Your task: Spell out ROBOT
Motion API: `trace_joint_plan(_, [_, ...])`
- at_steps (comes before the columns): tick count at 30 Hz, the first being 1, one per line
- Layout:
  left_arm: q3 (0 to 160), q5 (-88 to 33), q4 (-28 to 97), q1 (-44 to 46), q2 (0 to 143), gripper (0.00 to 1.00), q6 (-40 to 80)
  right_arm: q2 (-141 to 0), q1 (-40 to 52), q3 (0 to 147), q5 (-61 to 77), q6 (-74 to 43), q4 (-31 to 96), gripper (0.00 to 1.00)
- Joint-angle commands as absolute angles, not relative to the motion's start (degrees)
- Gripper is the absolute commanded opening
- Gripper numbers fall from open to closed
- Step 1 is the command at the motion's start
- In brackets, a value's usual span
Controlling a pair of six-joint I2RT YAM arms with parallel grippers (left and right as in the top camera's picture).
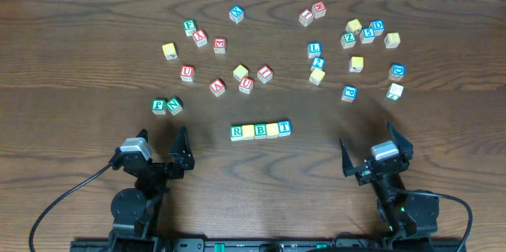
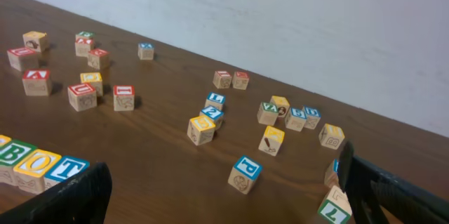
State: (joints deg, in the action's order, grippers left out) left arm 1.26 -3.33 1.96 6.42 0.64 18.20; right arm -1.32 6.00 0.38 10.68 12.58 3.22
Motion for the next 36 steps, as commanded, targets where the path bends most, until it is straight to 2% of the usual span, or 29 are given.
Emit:
trace_joint_plan(1, [0.3,-3.9,3.8,6.1,0.3,0.98,17.9,-0.6,5.6,0.3,10.6,9.8,3.6,0.99])
trace_joint_plan(36, [0.3,-3.9,3.8,6.1,0.3,0.98,17.9,-0.6,5.6,0.3,10.7,8.8,3.5,0.99])
